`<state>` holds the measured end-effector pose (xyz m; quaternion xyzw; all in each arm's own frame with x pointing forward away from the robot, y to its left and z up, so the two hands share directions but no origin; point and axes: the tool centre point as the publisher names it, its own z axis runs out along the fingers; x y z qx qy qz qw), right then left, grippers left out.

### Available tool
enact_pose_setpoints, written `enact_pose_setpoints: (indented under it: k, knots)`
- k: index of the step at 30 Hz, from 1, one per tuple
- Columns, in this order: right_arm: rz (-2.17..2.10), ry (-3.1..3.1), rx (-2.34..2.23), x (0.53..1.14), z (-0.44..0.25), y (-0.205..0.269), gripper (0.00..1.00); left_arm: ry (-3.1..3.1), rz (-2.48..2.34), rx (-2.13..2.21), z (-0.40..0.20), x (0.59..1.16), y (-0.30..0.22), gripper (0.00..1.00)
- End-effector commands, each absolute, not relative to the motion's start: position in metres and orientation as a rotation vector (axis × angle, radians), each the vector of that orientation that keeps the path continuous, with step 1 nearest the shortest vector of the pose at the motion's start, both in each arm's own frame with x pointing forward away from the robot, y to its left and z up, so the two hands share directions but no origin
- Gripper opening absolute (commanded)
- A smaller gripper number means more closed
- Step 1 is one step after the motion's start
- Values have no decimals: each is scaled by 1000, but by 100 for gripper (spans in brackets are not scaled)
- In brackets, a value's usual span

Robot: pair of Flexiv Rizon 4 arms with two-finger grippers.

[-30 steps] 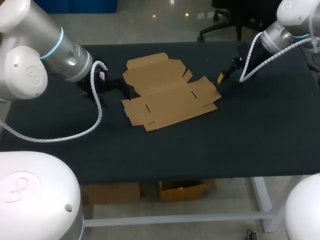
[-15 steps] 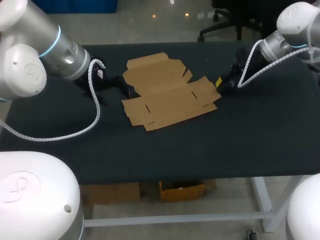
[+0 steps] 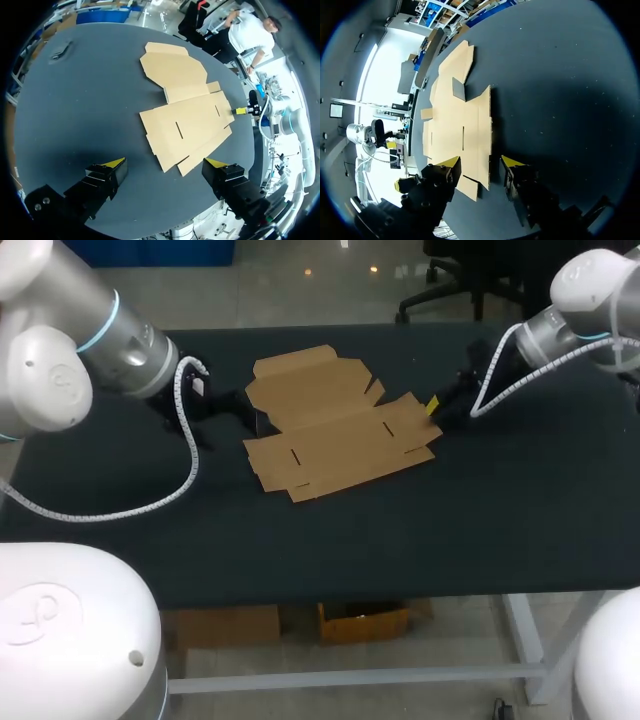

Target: Assemble the packaging by folding the flat box into shape, placing the metal phone stand inside, and closing the box properly

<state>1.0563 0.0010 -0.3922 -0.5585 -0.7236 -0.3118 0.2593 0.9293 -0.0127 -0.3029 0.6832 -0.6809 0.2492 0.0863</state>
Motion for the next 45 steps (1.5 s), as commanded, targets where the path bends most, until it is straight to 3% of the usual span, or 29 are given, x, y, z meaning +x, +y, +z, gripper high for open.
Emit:
enact_pose_setpoints:
  k: [1,11,20,24,28,29,45]
  knots:
    - [-858,-1951,-1500,1058,-398,3,48,-2026,744,2040,-303,929,-11,100]
    - [-874,-1930,-1479,1058,-402,8,46,-2018,749,2052,-303,927,-7,100]
    - [-884,-1924,-1462,1060,-401,17,37,-2013,753,2048,-304,926,-5,100]
    - [-891,-1919,-1455,1059,-403,19,28,-2016,749,2043,-304,926,-5,100]
    - [-901,-1914,-1449,1059,-405,20,10,-2018,749,2040,-304,926,-4,100]
    - [-903,-1913,-1448,1058,-405,20,0,-2019,748,2039,-304,926,-4,100]
    - [-984,-1902,-1469,1027,-393,16,0,-2026,745,2026,-304,921,-7,100]
